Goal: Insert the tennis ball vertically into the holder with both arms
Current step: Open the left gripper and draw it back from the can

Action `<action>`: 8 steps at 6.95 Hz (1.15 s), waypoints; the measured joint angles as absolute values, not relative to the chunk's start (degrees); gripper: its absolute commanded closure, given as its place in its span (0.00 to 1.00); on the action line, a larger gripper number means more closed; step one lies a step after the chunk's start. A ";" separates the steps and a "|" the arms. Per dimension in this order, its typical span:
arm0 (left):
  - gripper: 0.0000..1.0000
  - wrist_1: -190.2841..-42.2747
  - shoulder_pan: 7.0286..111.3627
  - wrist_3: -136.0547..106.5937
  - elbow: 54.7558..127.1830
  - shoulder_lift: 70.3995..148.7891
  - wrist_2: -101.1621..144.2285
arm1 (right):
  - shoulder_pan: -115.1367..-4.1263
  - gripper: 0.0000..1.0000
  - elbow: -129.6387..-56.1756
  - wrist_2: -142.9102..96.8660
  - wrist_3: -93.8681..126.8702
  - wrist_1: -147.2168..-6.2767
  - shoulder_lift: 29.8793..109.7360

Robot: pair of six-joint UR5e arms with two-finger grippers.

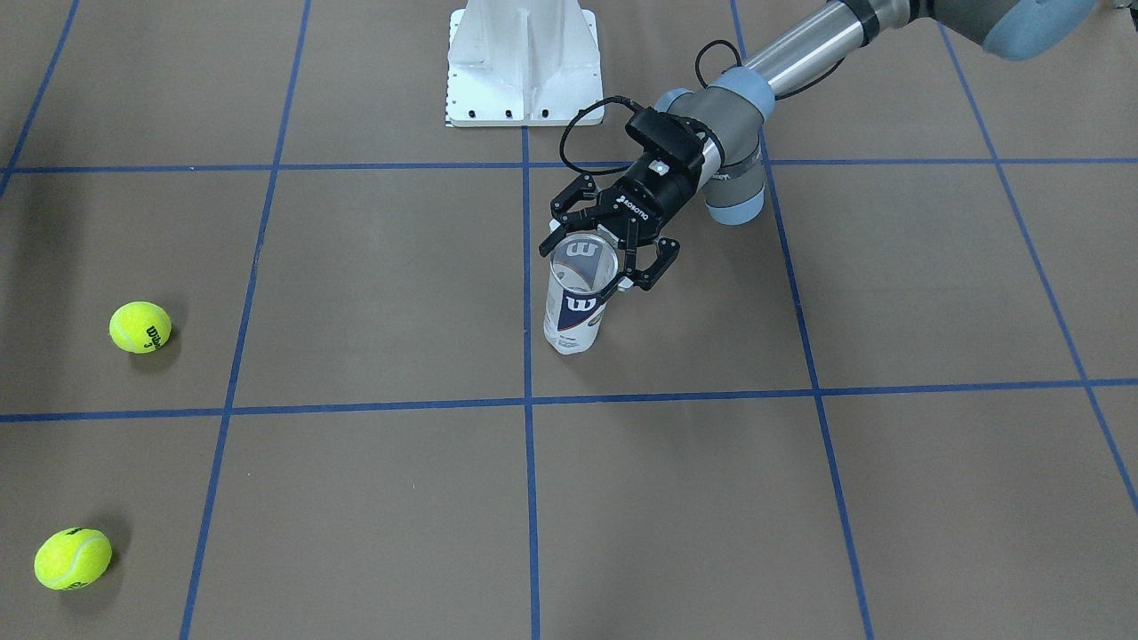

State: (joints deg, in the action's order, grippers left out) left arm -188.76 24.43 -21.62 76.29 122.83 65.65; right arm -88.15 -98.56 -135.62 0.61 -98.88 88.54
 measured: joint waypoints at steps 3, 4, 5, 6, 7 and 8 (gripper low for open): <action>0.02 -188.49 24.62 -21.56 79.35 122.79 65.77 | -88.15 0.01 -98.62 -135.61 0.62 -98.88 88.48; 0.02 -187.98 24.96 -21.52 82.45 122.29 65.98 | -88.15 0.01 -98.80 -135.63 0.63 -98.88 88.47; 0.02 -186.26 25.36 -21.52 86.12 121.15 66.19 | -88.16 0.01 -99.15 -135.70 0.67 -98.90 88.47; 0.02 -182.14 26.06 -21.78 90.09 119.84 66.32 | -88.15 0.01 -99.78 -135.73 0.69 -98.92 88.46; 0.02 -177.21 27.33 -22.60 93.37 118.61 66.37 | -88.15 0.01 -100.83 -135.57 0.70 -98.86 88.51; 0.02 -174.32 28.87 -24.11 94.90 117.28 66.39 | -88.13 0.01 -101.66 -135.43 0.69 -98.76 87.83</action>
State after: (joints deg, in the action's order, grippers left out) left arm -174.32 28.87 -24.11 94.90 117.28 66.39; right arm -88.13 -101.66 -135.43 0.69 -98.76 87.83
